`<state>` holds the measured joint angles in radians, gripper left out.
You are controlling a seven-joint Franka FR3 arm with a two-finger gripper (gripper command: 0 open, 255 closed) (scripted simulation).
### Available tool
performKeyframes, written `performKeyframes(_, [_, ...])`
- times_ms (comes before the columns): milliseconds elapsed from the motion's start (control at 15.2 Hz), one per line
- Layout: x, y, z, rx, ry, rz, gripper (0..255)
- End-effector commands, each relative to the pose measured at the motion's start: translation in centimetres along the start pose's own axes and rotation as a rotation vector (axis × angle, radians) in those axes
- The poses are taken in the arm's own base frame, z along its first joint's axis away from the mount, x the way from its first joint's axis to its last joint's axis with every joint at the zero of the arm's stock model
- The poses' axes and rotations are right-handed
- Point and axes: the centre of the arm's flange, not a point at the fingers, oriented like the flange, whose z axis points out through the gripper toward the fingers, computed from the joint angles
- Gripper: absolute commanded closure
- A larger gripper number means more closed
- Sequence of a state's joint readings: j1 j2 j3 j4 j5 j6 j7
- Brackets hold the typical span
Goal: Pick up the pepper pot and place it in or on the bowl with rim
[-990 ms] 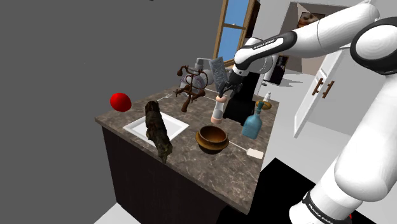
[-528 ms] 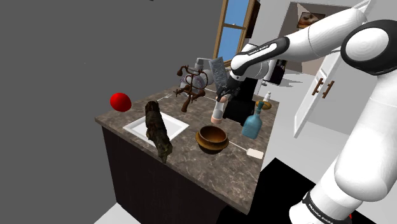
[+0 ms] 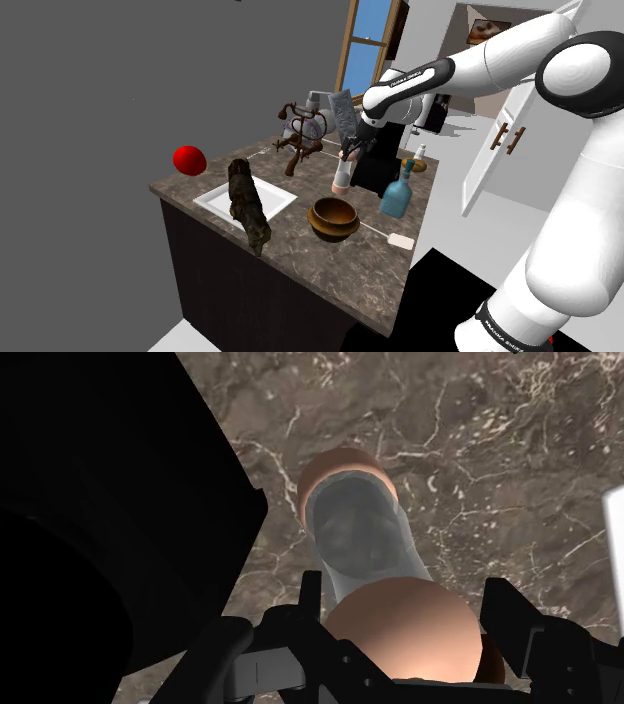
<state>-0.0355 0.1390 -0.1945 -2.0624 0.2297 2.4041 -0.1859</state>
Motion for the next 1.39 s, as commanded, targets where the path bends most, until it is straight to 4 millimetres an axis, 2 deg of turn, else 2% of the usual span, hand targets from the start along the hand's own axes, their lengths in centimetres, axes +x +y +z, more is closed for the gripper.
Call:
performKeyframes(0, [0.0,0.2,0.0,-0.001,-0.001,0.002,255])
performKeyframes(396, [0.0,0.1,0.1,-0.001,-0.001,0.002,255])
performKeyframes(1320, [1.6,-0.7,-7.1,-0.001,-0.001,0.002,255])
